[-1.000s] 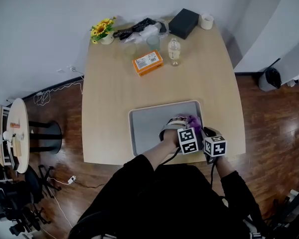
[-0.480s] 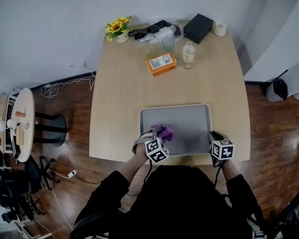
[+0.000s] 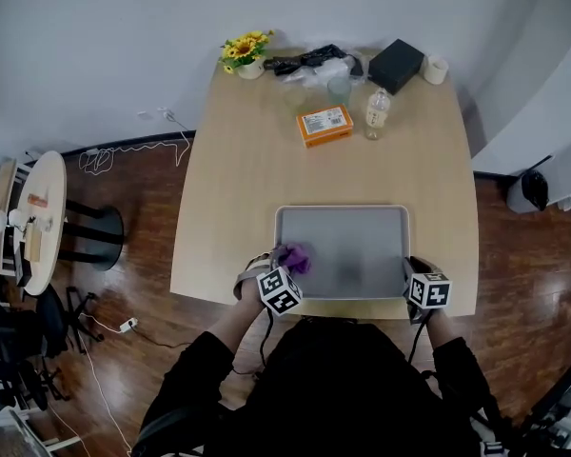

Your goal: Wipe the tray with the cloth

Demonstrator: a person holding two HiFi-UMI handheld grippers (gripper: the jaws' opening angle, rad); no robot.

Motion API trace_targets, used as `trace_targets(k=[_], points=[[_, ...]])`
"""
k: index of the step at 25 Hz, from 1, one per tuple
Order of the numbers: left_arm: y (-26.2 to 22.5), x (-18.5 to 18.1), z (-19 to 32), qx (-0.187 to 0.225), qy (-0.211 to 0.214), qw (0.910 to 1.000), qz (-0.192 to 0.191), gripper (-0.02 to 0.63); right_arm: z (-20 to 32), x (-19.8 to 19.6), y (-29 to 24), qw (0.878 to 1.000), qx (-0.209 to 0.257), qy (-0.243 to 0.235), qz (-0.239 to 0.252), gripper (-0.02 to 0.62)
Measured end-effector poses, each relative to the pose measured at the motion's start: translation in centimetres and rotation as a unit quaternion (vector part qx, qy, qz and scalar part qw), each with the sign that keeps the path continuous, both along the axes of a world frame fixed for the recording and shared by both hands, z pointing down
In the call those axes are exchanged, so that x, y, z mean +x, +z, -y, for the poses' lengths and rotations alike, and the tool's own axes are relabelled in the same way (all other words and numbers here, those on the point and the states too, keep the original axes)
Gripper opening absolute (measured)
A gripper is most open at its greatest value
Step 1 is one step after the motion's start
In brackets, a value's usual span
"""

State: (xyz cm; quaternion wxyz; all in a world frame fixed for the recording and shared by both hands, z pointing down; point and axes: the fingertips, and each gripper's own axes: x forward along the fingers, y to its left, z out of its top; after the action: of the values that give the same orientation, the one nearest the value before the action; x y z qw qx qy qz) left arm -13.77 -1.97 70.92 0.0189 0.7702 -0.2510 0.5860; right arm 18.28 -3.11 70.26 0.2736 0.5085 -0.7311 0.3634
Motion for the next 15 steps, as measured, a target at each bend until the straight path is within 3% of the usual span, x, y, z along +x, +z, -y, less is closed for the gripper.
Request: trace_targets(k=[4,8,12,15], points=[[-0.3,3.4,0.2,0.003,0.036,0.9994,0.001,0.089,0.1,-0.1,-0.3,1.000,0.003,0.008,0.001,0.064],[-0.2,10.8,0.6,-0.002,0.094,0.9953,-0.023,0.091,0.4,-0.3,-0.3,1.000,0.010,0.014,0.007,0.064],[-0.8,20.7,-0.7,-0.016,0.164,0.9847,-0.055,0.091,0.1,-0.5,-0.1,1.000,0.013,0.019,0.016,0.064],[-0.8,26.3,-1.9,-0.015,0.230,0.9716,-0.052,0.091,0.2,-0.6,-0.2,1.000,0.014,0.016,0.020,0.064]])
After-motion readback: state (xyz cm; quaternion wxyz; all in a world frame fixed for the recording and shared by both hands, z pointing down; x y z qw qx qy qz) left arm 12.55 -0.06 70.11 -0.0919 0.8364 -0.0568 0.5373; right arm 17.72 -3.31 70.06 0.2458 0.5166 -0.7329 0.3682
